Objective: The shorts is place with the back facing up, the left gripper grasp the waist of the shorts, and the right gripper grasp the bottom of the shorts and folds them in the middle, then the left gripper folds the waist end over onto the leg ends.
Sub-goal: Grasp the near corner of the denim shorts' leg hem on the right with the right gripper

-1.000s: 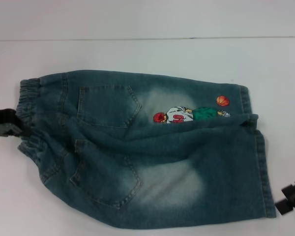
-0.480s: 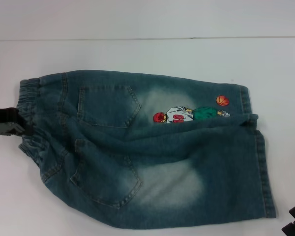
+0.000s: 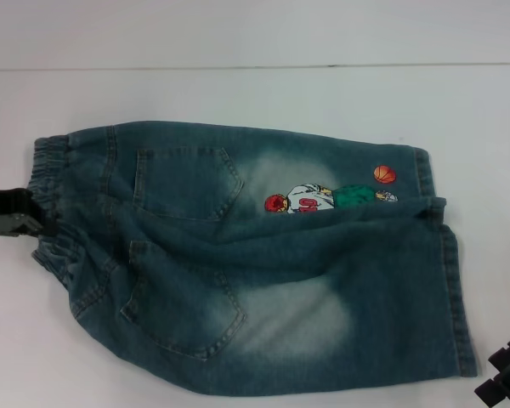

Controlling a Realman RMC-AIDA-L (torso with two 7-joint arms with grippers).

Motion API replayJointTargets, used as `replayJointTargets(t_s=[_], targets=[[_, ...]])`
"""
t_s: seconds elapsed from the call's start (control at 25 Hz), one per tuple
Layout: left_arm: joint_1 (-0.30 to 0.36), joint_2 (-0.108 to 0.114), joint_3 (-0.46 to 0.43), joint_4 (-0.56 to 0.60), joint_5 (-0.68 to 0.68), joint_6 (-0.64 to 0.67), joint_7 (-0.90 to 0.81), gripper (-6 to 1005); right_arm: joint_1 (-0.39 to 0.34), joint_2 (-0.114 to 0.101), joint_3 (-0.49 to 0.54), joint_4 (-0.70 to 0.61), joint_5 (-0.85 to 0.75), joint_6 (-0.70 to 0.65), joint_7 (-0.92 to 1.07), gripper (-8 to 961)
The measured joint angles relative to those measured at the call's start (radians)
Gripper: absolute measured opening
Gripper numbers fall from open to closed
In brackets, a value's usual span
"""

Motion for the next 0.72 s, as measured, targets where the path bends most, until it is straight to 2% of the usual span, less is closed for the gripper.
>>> replayJointTargets(t_s=[0.32,0.72], targets=[[-0.004,-0.001,-0.002,0.000,0.000,0.000,0.000,39,0.013,0.018,-0.017,0.015,-0.001,0.004,-0.004,938],[-0.008,-0.003,0.001,0.000,-0.001,-0.009,0.000,38,0.020,0.017,-0.049,0.039,-0.001,0.019,-0.001,938]])
